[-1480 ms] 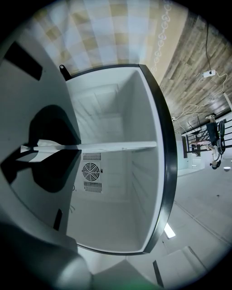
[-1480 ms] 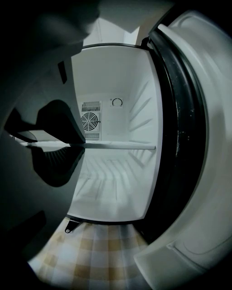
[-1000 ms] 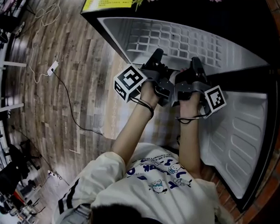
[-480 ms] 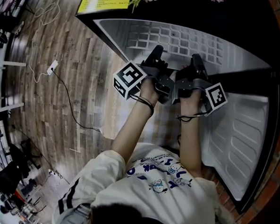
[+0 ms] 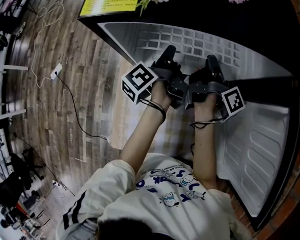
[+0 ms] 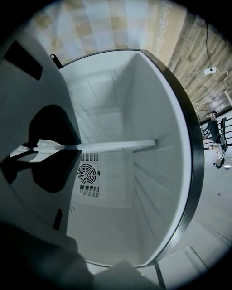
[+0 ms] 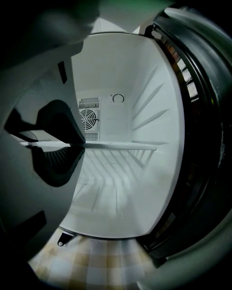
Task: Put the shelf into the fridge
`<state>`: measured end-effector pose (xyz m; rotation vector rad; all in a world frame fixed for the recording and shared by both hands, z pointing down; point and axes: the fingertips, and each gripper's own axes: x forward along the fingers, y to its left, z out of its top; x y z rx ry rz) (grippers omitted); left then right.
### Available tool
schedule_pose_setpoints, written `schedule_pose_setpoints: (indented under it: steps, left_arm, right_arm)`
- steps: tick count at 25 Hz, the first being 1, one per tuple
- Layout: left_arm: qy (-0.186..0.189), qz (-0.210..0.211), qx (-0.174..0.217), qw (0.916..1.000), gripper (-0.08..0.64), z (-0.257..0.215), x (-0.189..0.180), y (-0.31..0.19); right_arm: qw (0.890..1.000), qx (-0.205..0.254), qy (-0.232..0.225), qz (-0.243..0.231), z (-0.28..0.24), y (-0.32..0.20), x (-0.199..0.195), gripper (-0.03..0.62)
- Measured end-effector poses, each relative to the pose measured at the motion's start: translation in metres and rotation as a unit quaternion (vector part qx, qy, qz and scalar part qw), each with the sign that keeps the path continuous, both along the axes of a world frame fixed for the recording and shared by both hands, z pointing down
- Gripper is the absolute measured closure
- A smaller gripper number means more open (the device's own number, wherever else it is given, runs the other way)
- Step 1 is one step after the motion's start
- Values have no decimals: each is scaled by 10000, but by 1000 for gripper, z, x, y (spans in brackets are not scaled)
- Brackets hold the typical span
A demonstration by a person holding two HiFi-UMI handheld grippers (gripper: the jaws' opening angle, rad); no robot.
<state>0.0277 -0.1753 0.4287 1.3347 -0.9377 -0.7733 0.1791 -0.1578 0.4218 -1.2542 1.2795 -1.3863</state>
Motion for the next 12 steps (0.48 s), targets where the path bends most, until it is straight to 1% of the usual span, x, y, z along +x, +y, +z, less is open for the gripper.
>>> schedule_pose_setpoints:
  steps: [12]
  left_arm:
    - [16,8,-10,10000,517,5,1,-1]
  right_arm:
    - [10000,-9,52,-4,3,1,1,548]
